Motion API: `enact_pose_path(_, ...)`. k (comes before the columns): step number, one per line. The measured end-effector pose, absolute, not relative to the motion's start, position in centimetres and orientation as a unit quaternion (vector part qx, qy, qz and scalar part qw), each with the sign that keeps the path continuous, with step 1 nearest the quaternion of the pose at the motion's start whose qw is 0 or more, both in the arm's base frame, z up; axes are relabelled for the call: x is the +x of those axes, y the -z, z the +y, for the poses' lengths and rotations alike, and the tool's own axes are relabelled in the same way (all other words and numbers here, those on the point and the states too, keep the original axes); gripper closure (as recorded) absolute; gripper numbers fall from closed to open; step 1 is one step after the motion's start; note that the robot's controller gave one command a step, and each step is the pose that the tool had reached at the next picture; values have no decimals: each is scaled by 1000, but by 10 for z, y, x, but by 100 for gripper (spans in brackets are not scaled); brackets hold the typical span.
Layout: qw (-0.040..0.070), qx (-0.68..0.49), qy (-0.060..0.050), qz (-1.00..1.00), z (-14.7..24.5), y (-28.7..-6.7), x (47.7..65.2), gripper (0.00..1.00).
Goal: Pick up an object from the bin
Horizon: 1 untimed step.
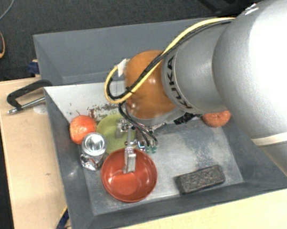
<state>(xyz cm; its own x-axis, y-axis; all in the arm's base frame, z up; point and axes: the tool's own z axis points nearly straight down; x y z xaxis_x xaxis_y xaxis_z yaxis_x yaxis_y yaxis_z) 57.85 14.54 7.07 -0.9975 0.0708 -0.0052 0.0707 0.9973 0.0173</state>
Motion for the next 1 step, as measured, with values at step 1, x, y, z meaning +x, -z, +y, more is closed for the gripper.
enact_pose_path(1,-2,35,-8,999,146,-71,577,100)
